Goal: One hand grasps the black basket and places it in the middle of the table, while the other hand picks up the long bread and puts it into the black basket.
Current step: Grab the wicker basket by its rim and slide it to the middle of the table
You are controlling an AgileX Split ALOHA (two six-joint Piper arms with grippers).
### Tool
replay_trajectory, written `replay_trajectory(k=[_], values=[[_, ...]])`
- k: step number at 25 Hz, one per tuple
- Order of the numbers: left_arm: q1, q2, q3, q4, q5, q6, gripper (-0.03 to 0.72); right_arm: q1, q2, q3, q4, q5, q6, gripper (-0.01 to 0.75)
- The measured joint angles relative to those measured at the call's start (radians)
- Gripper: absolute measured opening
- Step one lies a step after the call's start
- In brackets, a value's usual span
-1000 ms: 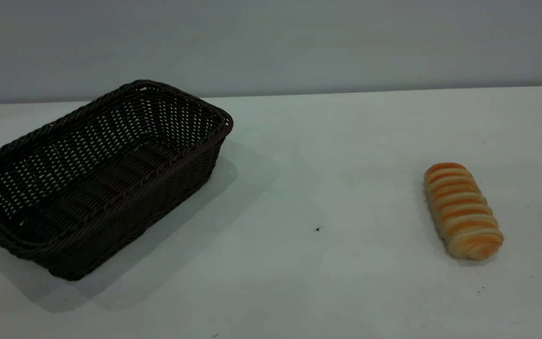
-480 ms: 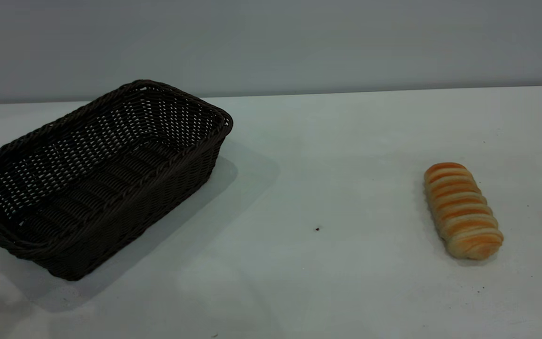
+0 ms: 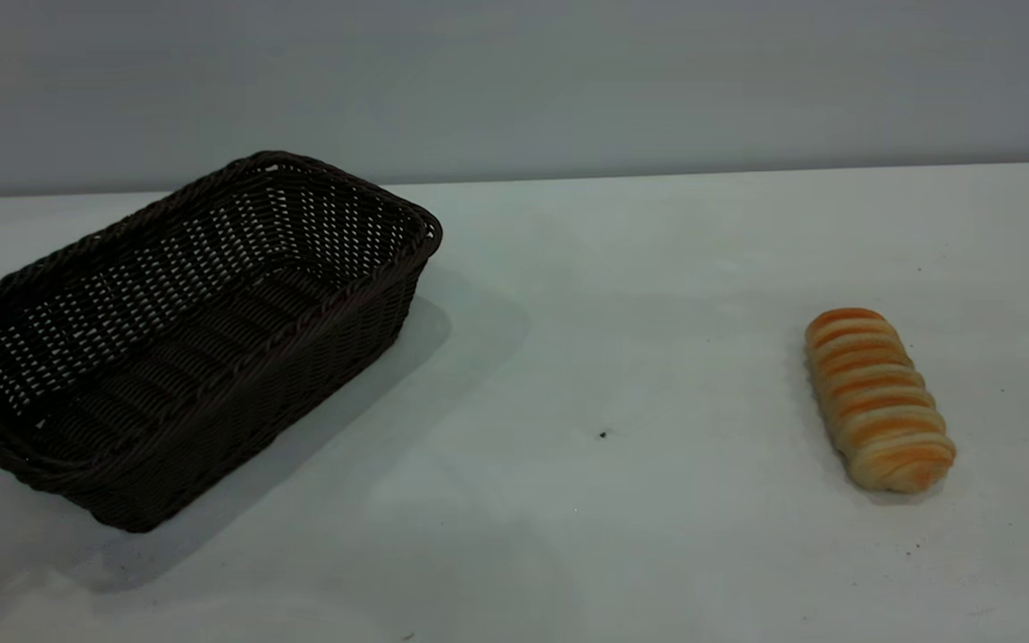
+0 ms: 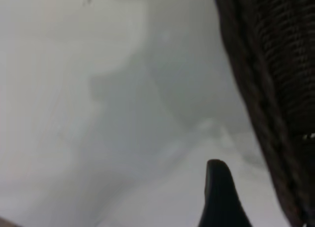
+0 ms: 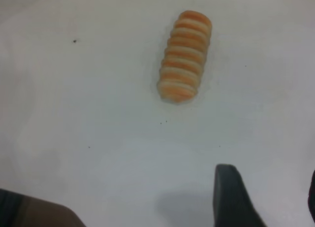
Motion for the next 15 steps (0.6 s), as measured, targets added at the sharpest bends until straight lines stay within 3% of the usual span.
replay_trajectory(k=[11, 15], values=[[0.0, 0.136, -0.046, -0.016, -0.005, -0.024, 0.522, 0.0, 0.0, 0.0, 0.001, 0.001, 0.0, 0.356], [0.0, 0.184, -0.047, -0.024, -0.067, -0.024, 0.522, 0.0, 0.0, 0.0, 0.001, 0.001, 0.0, 0.356]])
